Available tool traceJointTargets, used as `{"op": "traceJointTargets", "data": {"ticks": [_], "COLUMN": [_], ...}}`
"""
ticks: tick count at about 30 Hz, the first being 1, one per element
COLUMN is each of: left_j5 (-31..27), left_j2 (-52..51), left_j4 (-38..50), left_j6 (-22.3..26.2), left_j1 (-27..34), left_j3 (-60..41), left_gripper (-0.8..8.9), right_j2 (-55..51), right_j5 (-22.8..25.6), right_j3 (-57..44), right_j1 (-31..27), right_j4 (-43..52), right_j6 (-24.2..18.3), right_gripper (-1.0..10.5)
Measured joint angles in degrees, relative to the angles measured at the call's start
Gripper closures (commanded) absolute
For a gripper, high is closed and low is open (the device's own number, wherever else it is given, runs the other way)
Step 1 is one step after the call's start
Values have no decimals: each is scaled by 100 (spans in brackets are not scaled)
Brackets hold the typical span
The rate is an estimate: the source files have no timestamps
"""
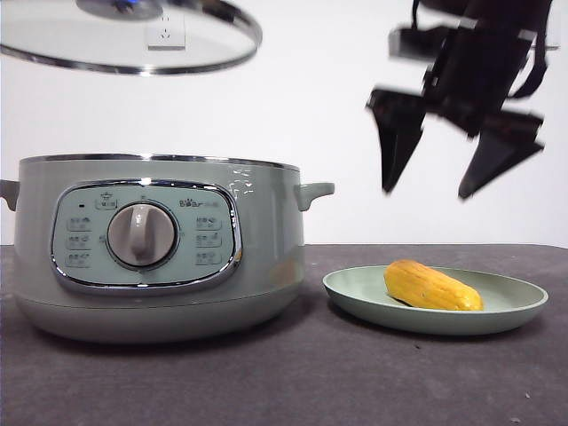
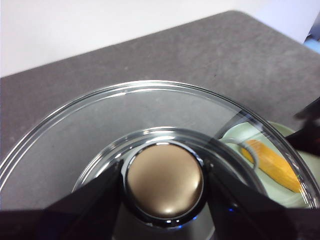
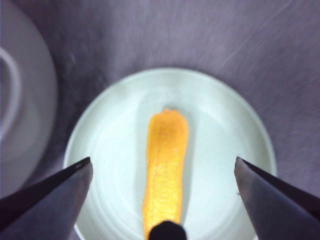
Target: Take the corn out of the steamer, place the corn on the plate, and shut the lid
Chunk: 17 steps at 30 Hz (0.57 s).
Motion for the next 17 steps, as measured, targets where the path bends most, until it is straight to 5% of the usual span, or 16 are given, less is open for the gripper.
{"op": "traceJointTargets", "data": {"ticks": [17], "left_j5": [2], "left_j2": [1174], "left_j4": [334], "left_j6": [2], "left_j1": [0], "left_j3": [0], "left_gripper": [822], "right_j2": [-1982], "right_j5": [2], "right_j3": [0], "right_j1": [-144], "right_j4": [-273], "right_j6": [2], "right_gripper": [474]}}
